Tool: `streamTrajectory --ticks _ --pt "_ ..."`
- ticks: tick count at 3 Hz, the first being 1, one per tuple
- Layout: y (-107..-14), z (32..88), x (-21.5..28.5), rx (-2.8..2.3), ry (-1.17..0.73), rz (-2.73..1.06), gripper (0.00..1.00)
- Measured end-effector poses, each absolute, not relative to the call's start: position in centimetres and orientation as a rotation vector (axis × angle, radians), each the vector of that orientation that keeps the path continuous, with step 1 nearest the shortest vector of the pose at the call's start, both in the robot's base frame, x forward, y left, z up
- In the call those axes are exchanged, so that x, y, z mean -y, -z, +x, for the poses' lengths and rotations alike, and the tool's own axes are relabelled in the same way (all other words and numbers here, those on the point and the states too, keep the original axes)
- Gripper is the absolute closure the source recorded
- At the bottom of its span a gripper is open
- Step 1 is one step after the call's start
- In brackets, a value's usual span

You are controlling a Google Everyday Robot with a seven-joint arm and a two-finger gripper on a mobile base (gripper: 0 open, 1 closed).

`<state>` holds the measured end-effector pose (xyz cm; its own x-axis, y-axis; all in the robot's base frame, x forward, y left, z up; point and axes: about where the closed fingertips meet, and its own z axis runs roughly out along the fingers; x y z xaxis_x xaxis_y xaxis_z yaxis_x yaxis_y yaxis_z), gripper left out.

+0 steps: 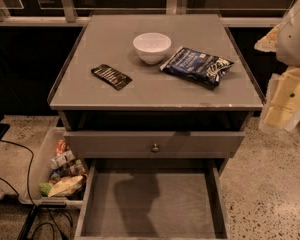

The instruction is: Place blue chip bag into middle drawer

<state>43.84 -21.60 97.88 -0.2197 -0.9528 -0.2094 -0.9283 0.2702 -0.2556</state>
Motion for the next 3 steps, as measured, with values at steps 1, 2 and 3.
streamTrajectory --ticks 1,2,3 --pt "-98.1 44.2 21.2 -2.212 0.131 -1.72 0.0" --pt "-97.9 46.7 19.8 -2.136 0.102 -1.732 0.0" --pt "-98.4 50.7 18.5 -1.997 0.035 -1.7 0.0"
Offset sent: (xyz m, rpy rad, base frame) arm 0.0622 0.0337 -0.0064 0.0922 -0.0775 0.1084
